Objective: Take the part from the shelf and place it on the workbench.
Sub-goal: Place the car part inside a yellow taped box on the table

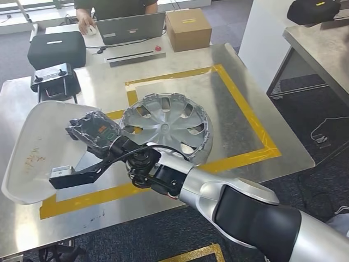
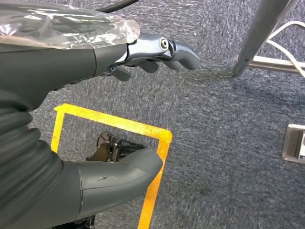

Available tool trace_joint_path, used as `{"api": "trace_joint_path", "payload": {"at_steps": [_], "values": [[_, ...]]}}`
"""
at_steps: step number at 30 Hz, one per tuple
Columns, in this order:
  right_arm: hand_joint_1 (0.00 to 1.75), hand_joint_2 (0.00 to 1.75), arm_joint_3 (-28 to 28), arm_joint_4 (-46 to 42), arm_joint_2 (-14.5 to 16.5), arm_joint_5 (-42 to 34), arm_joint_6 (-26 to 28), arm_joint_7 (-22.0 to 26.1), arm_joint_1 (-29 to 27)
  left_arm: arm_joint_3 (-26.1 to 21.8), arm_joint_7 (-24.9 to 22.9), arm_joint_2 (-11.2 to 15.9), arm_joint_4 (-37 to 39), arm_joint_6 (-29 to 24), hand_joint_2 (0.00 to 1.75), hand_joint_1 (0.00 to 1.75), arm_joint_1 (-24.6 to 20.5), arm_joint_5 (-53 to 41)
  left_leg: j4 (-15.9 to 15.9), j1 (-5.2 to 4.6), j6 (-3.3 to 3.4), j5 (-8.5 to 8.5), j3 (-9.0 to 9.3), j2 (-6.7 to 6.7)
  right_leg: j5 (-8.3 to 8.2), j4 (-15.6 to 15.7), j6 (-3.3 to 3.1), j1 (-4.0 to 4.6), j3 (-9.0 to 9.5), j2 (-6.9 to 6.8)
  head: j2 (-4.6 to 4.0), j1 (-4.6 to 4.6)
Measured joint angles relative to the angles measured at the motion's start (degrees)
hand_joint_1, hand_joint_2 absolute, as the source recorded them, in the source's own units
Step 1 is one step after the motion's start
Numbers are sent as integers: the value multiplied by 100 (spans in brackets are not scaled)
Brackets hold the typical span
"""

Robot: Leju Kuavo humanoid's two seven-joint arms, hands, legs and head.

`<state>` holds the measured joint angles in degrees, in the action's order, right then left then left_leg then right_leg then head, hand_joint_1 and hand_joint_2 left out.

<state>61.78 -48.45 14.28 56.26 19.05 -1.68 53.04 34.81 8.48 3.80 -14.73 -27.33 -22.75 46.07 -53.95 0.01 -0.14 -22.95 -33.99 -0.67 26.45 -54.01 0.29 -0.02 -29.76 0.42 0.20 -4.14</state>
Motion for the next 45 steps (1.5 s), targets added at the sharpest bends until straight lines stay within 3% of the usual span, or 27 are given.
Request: {"api": "trace_joint_path", "payload": {"at_steps": [9,16,23,32,45], "values": [[175,175,232,572,311,300,-126,-28,4,121,-84,-60,0,2,175,0,-60,-78,-1,0,0,0,2,1,0,1,0,-1,1,1,0,1],[175,175,528,834,404,67,-1253,-341,19,205,-203,-115,0,7,175,0,-102,-155,-1,0,0,0,2,1,0,1,0,0,0,1,-1,0],[175,175,869,1171,423,-253,-1889,-699,227,282,-255,-186,0,-3,175,0,-120,-192,-1,0,-2,1,2,1,-1,1,0,-1,0,1,0,0],[175,175,1065,1508,423,-452,-2244,-1129,416,327,-293,-248,0,5,175,0,-128,-198,-3,0,-2,1,2,2,-1,2,1,-1,-1,4,0,1],[175,175,1168,1773,423,-475,-2258,-1263,546,403,-308,-264,1,10,175,0,-132,-199,-3,0,-2,1,3,3,-1,2,1,-1,0,5,0,1]]}}
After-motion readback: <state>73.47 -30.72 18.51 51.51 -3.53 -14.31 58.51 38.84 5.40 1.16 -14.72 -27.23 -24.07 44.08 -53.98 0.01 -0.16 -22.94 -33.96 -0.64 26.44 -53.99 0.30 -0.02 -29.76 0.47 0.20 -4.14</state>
